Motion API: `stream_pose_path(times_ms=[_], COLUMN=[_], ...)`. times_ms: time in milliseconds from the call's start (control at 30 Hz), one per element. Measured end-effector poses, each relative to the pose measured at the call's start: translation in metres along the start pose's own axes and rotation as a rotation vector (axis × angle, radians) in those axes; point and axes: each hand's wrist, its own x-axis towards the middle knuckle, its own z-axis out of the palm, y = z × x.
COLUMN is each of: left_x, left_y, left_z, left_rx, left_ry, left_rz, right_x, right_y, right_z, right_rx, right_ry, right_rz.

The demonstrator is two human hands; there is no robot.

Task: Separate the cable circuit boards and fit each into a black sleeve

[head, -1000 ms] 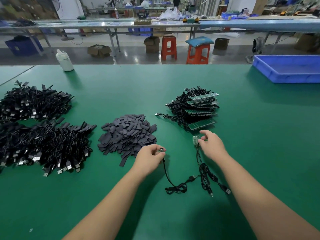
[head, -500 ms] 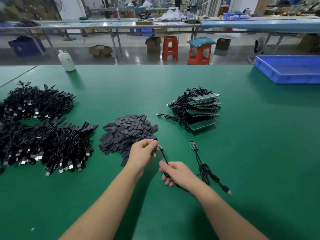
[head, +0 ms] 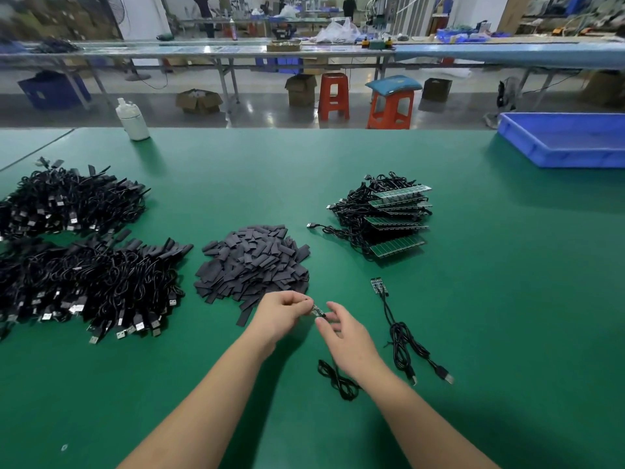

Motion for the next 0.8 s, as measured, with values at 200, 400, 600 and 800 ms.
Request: stream_pose_path(times_ms=[200, 400, 600, 800], left_x=[0.004, 0.011, 0.019, 0.025], left_y=[-0.006, -0.010, -0.026, -0.034], left_z=[0.007, -0.030, -0.083, -0.090], left_rx=[0.064, 0.417, 0.823, 0.838], left_ry=[-0.054, 0.304, 0.459, 0.402], left_rz=[0.057, 0.139, 0.056, 0.022], right_x=[0.018, 0.029, 0.027, 0.024], right_y=[0.003, 0.013, 0.022, 0.026], right_z=[-0.001, -0.008, -0.008, -0.003], right_rx=[0.201, 0.231, 0.171, 0.087], right_ry=[-0.049, -0.027, -0.075, -0.084], right_rz=[0.048, 0.111, 0.094, 0.038])
